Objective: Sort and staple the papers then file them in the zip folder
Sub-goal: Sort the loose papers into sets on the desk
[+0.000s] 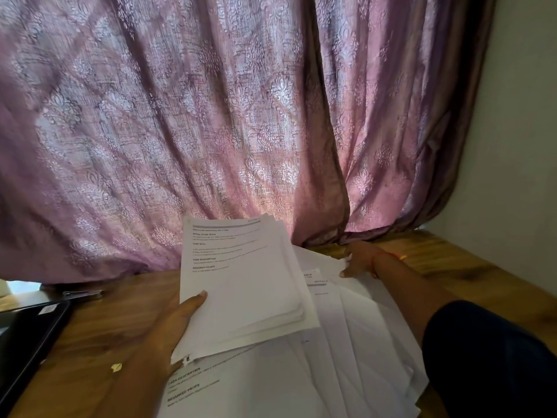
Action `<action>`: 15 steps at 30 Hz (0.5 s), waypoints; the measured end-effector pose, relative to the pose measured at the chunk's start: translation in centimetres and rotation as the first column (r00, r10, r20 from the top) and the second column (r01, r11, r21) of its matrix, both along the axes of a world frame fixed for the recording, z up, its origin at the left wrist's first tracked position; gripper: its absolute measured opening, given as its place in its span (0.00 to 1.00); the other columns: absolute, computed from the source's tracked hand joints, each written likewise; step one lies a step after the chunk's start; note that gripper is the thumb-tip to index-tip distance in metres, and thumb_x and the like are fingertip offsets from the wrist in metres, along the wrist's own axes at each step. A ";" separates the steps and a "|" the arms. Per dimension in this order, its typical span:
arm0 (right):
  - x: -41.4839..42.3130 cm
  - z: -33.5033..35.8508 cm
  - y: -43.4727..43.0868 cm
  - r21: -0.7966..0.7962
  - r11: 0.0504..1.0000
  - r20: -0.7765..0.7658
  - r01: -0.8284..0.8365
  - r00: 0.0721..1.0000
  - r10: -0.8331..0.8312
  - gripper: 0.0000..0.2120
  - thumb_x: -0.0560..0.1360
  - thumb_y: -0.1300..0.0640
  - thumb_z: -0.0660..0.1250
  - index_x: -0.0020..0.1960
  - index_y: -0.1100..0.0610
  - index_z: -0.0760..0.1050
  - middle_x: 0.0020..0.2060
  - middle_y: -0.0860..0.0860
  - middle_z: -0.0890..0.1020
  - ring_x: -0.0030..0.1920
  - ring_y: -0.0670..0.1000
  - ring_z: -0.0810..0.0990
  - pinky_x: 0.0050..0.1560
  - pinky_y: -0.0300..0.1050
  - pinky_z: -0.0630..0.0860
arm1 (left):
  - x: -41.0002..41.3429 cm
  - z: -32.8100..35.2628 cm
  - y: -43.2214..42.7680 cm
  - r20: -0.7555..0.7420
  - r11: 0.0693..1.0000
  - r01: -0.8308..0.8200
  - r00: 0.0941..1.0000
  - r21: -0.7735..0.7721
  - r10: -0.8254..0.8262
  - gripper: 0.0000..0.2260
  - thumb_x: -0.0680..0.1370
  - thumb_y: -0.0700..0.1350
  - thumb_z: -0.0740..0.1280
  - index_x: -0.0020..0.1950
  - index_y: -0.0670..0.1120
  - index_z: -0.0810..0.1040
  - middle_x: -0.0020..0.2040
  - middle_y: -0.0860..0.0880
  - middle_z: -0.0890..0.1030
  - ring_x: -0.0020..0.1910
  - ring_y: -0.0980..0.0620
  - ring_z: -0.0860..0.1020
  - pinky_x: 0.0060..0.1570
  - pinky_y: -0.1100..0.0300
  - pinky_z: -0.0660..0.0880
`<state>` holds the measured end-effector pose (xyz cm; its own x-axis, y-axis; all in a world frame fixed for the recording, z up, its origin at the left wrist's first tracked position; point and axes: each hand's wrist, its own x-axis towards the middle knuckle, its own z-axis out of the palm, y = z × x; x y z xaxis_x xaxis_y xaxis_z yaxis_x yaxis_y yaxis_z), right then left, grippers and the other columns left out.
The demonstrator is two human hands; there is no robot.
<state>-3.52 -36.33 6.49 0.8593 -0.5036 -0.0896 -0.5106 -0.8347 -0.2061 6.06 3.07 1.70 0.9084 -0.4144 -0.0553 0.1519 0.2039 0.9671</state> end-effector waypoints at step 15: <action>-0.8 -0.3 -0.4 0.081 0.993 -0.025 0.088 0.996 -0.086 0.38 0.64 0.41 0.79 0.66 0.60 0.74 0.60 0.53 0.80 0.57 0.54 0.81 0.57 0.46 0.77 | 0.6 -0.5 0.1 -0.003 0.999 0.021 1.000 -0.030 -0.022 0.14 0.80 0.44 0.69 0.66 0.46 0.80 0.60 0.41 0.84 0.58 0.37 0.83 0.66 0.37 0.73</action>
